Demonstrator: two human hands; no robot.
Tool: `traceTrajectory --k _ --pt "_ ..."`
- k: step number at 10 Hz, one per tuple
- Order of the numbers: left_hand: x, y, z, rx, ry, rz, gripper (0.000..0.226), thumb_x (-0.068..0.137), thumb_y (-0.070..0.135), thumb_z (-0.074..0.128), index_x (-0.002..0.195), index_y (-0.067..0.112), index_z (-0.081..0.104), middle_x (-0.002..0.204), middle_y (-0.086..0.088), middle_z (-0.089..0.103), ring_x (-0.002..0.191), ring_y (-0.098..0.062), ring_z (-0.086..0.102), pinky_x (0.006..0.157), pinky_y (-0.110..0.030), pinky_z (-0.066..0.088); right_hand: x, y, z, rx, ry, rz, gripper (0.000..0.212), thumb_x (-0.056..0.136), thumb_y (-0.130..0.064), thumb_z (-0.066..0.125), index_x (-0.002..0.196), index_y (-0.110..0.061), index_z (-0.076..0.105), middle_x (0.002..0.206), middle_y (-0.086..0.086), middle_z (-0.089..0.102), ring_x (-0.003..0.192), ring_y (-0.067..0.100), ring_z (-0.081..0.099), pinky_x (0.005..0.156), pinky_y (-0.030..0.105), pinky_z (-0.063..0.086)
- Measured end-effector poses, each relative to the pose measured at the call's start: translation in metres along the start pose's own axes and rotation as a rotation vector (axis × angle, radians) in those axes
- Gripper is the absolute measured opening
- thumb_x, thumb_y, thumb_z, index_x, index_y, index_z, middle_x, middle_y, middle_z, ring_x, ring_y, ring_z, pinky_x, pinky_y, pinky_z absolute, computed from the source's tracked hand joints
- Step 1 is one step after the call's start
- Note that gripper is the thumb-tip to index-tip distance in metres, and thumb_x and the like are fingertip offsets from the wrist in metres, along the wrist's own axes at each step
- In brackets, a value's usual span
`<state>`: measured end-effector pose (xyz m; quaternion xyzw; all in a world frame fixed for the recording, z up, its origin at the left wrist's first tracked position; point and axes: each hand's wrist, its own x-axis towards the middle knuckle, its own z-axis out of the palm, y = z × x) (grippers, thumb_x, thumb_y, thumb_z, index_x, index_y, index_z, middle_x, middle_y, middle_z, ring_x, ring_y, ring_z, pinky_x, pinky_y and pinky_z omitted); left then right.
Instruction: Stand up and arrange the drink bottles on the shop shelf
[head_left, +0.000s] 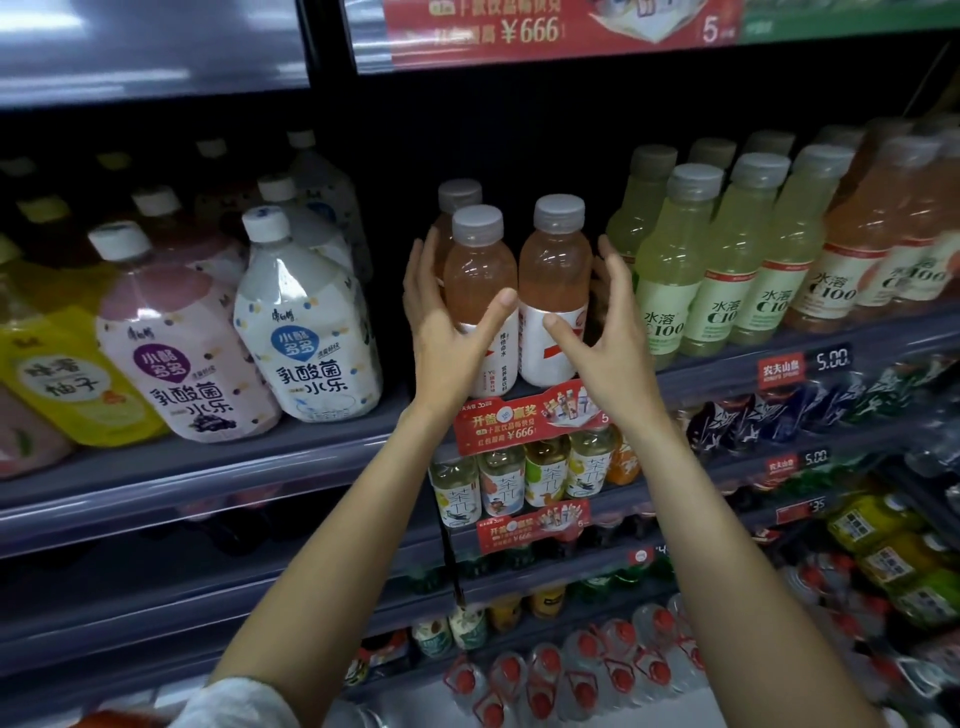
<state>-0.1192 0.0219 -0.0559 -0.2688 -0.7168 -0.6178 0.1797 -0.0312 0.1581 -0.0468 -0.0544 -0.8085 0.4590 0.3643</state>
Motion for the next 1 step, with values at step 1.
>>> traceTrajectory --k 1 --pt "-0.0121 0.0184 0.0019 0.055 0.146 0.037 0.069 0.087 0.050 0.054 0.145 0.021 0.031 0.151 -0.003 0.031 0.141 -0.015 0.024 0.115 -0.037 0.025 -0.0090 -0.0026 -0.0110 -0.112 0.120 -0.033 0.060 0.091 -0.024 0.061 0.143 -0.015 0.033 0.141 0.001 0.045 0.128 0.013 0.044 0.106 0.034 0.039"
